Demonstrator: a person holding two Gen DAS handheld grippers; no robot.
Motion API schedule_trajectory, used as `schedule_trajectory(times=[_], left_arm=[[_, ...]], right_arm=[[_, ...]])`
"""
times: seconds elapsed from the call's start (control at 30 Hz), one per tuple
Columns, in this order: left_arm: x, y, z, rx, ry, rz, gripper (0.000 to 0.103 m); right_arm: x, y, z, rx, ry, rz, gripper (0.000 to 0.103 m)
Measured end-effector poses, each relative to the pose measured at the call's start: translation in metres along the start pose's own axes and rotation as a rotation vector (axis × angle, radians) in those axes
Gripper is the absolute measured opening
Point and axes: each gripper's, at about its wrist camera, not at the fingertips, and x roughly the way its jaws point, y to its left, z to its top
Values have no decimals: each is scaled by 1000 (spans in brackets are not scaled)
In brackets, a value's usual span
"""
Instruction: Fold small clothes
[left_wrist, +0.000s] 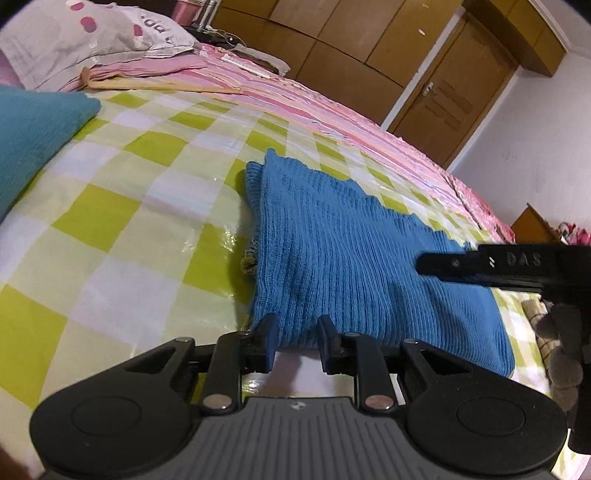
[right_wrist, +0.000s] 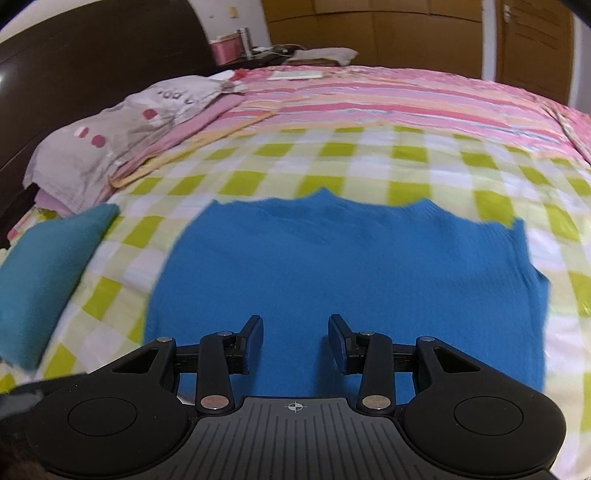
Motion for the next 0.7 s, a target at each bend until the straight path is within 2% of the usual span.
schedule_trajectory(times=[0.23, 0.37, 0.7], left_arm=[[-7, 6, 4, -28, -37, 2, 29], [-6, 10, 5, -44, -29, 9, 29], [-2, 11, 6, -36, -11, 17, 29]], right_arm=[[28, 44, 29, -72, 28, 47, 38], [45, 65, 43, -92, 47, 70, 39], [87, 108, 59, -186, 106, 60, 41]])
